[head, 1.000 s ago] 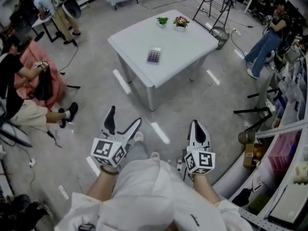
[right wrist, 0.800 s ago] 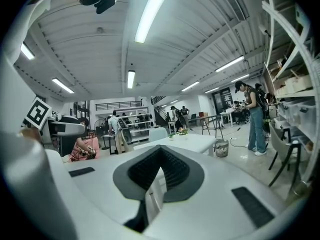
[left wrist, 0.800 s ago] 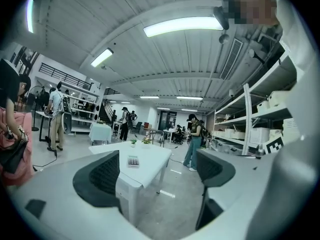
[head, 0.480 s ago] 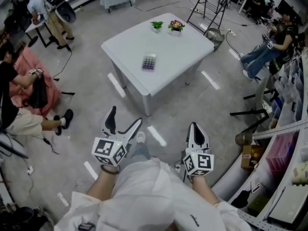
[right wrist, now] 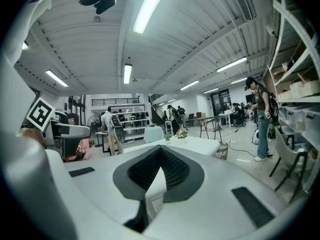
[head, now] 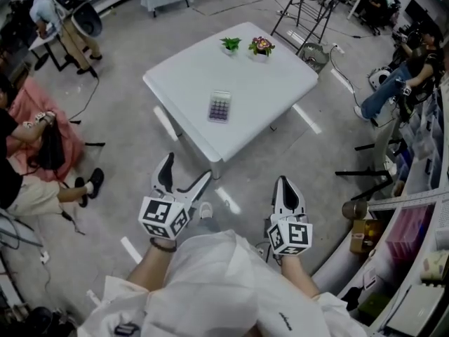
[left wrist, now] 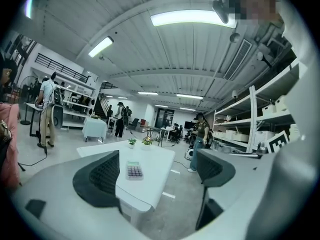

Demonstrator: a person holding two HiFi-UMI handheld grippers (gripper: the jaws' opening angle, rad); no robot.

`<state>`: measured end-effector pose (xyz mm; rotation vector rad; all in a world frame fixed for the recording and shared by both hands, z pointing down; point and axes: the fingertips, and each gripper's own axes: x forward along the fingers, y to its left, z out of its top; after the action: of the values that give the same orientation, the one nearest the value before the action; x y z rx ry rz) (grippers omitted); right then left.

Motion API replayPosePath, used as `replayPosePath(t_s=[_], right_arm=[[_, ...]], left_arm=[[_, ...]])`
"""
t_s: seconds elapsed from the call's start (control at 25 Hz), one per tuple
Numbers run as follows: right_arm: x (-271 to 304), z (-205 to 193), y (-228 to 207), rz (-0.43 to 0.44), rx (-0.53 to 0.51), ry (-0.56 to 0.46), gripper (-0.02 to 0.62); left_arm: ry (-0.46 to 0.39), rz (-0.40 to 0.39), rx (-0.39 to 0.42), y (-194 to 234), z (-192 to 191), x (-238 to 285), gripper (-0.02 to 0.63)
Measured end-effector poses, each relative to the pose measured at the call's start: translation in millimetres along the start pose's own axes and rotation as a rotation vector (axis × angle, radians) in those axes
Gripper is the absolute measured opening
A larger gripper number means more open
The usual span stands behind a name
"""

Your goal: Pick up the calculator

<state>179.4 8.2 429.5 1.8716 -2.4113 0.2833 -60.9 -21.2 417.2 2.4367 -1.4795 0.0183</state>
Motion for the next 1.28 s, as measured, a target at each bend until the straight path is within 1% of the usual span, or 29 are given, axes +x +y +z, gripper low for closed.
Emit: replayPosePath(t_s=[0.16,0.4,0.64,1.08,1.28], right_arm=[[38.2,10.0,6.2,-0.009,-0.003,-0.004,0.017],[83.4,13.5,12.7,-0.038,-0.005,0.011,0.017],[112.1,14.5,25.1,-0.067,-0.004,0.008,0.017],[143.6,13.2,29.1,-0.08,0.007,0.038,0.017],[167.5,13.5,16.9,-0.071,0.004,0.048,0.017]], left_arm=[[0.022,-0.017,-0.011,26.7,4.5,29.3,0.459],[0.054,-0.053,-0.026,56.0,5.0,70.0,0.458],[0.09,-0.061,-0.024,79.6,-2.8,89.7,0.459],[0.199,-0.078,-0.029,88.4,-29.3,131.4,0.458],[0.211,-0.068,-0.014,90.7,-28.3,157.8,0.457]])
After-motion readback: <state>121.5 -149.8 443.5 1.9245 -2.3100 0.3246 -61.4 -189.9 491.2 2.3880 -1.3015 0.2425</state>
